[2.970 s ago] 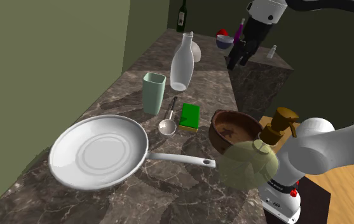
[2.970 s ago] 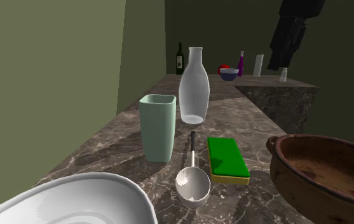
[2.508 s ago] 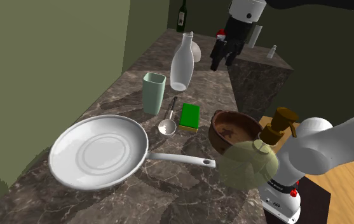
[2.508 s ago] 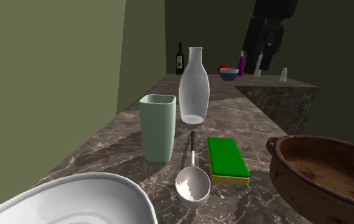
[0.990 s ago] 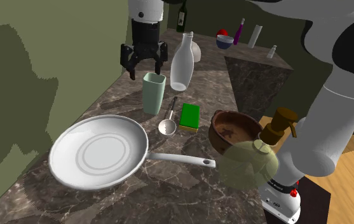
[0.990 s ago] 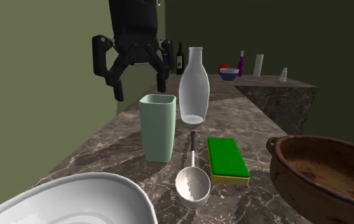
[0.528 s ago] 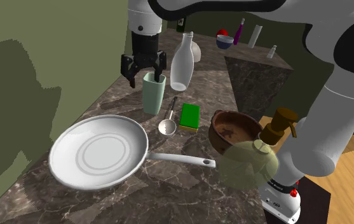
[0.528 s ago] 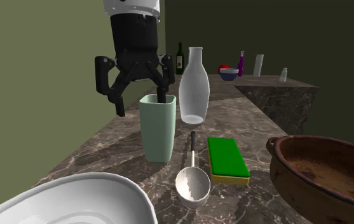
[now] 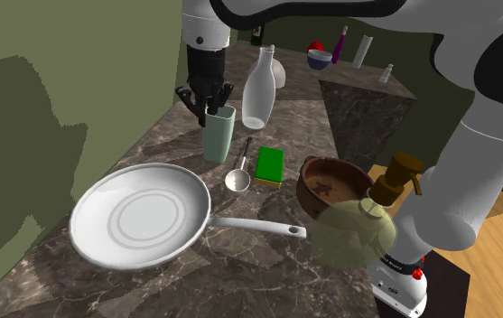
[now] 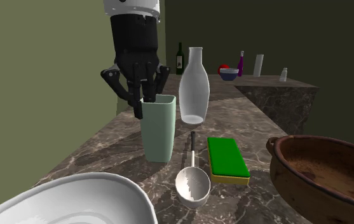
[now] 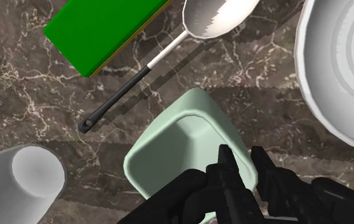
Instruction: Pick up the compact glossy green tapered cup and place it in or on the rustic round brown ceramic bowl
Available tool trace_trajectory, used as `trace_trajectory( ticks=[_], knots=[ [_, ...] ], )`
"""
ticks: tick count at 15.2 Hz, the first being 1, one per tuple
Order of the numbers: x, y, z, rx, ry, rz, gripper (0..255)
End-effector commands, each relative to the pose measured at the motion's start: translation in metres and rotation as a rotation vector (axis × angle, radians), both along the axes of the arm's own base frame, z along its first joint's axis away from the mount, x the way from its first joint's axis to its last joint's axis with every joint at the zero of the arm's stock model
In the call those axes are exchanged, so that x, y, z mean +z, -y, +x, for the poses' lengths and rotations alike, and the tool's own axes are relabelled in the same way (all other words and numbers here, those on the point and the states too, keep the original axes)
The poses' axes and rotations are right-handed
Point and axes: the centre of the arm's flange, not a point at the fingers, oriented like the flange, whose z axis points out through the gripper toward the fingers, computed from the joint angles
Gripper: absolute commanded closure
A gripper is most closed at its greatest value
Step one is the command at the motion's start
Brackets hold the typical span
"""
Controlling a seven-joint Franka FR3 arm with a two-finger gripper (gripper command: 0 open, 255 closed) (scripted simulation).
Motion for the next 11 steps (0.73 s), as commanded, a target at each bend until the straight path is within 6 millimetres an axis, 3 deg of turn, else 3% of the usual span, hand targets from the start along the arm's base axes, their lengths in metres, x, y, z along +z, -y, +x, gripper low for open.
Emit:
trace_trajectory(
  ticks=[1, 7, 11],
  knots=[
    [0.0, 0.0, 0.0, 0.0, 0.0, 0.0, 255],
    [0.0, 0.0, 0.0, 0.0, 0.0, 0.0, 255],
    [0.021, 0.0, 0.0, 0.0, 0.0, 0.0, 255]
  ],
)
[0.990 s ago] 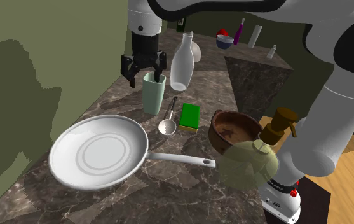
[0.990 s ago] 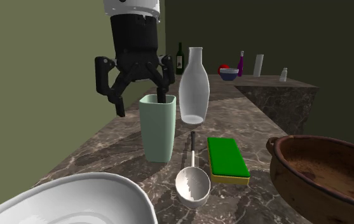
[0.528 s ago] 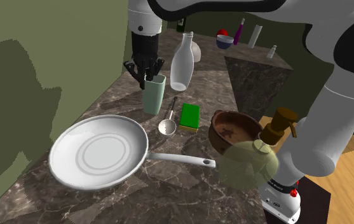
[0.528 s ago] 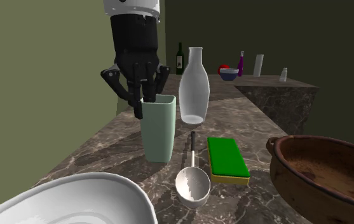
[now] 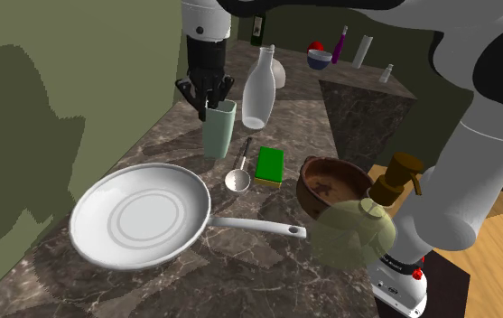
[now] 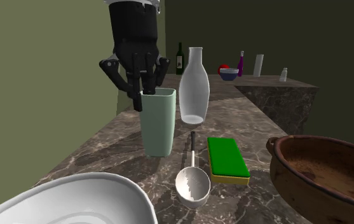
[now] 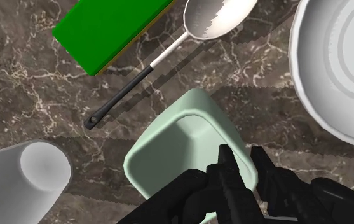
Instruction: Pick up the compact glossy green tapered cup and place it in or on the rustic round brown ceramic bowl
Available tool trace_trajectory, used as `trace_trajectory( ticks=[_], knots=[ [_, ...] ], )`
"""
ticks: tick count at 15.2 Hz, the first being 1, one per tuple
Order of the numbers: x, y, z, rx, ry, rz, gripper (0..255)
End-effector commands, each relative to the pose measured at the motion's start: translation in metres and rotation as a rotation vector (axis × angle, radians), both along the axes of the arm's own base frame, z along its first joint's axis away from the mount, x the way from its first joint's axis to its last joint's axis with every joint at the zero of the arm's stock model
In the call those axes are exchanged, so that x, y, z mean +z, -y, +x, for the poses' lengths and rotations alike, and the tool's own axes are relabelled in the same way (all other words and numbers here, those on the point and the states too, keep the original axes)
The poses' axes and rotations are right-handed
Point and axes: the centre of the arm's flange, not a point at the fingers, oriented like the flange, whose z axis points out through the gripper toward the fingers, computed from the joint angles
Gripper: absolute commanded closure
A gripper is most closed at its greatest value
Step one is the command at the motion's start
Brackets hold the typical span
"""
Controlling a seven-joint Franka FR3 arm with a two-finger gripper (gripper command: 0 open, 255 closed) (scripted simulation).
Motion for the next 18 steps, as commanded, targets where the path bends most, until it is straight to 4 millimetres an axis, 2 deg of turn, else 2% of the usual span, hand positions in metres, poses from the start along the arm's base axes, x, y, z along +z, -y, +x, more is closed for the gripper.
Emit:
trace_trajectory(
  ticks=[1, 18],
  knots=[
    [0.01, 0.0, 0.0, 0.0, 0.0, 0.0, 255],
    [0.1, 0.0, 0.0, 0.0, 0.0, 0.0, 255]
  ],
)
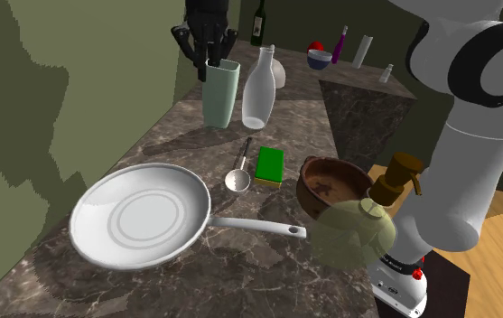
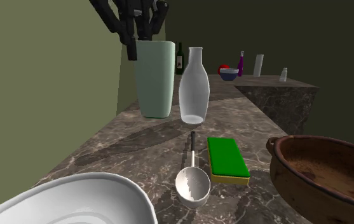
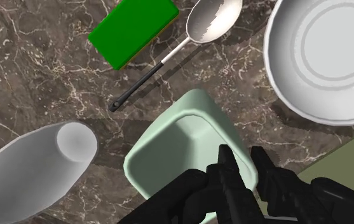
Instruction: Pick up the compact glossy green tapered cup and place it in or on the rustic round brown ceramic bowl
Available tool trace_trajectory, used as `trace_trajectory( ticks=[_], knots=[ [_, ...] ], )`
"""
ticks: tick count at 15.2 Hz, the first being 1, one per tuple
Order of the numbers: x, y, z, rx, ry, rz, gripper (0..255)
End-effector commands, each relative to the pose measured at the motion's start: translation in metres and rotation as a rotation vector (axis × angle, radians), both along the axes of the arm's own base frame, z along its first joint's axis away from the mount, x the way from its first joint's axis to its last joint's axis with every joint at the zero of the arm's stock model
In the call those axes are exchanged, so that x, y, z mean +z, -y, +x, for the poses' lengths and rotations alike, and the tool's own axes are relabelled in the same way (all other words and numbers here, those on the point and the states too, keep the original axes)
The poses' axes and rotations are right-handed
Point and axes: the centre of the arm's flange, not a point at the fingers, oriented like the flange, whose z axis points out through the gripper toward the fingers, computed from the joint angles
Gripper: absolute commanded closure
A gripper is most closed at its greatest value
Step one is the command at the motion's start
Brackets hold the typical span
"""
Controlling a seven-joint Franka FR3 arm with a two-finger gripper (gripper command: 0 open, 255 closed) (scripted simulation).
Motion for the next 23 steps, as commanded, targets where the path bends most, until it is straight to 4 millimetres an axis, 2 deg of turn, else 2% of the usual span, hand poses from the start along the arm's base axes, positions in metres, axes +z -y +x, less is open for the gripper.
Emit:
trace_trajectory(
  ticks=[1, 7, 23],
  knots=[
    [0.01, 0.0, -0.001, 0.0, 0.0, 0.0, 255],
    [0.04, 0.0, -0.001, 0.0, 0.0, 0.0, 255],
    [0.08, 0.077, -0.194, 0.0, 0.0, 0.0, 255]
  ],
)
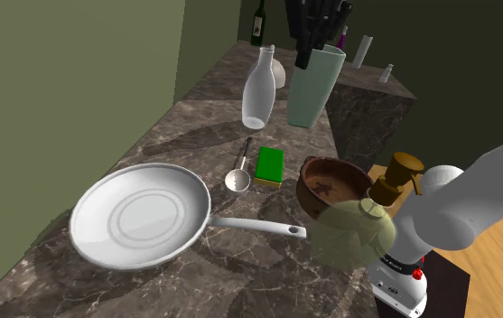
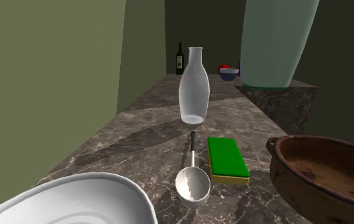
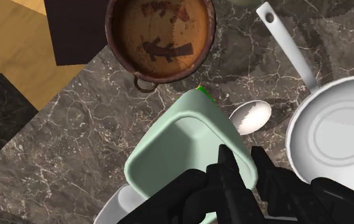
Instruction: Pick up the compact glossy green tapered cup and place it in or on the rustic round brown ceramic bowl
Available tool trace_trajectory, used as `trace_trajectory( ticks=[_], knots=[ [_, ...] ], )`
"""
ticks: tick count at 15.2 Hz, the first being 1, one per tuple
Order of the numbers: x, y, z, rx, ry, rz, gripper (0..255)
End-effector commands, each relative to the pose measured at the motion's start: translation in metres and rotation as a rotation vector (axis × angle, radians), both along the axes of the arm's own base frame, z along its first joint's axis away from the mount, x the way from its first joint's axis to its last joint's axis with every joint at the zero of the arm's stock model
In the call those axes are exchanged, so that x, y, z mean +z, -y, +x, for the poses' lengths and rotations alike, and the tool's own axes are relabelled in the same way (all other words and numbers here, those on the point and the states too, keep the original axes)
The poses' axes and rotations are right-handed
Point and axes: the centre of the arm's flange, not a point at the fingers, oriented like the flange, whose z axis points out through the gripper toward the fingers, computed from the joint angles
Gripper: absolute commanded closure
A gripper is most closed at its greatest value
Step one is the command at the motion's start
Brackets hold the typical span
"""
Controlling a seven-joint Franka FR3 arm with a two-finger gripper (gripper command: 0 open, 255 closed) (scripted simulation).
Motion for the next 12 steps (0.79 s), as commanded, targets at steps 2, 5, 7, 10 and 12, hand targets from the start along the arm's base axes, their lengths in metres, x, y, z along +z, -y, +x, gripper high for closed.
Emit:
trace_trajectory(
  ticks=[2, 5, 7, 10, 12],
  knots=[
    [0.006, 0.017, -0.035, 0.0, 0.0, 0.001, 255],
    [0.014, 0.031, -0.071, 0.0, 0.0, 0.001, 255],
    [0.019, 0.041, -0.095, 0.0, 0.0, 0.001, 255],
    [0.019, 0.052, -0.122, 0.0, 0.0, 0.001, 255],
    [0.008, 0.052, -0.122, 0.0, 0.0, 0.001, 255]
  ],
)
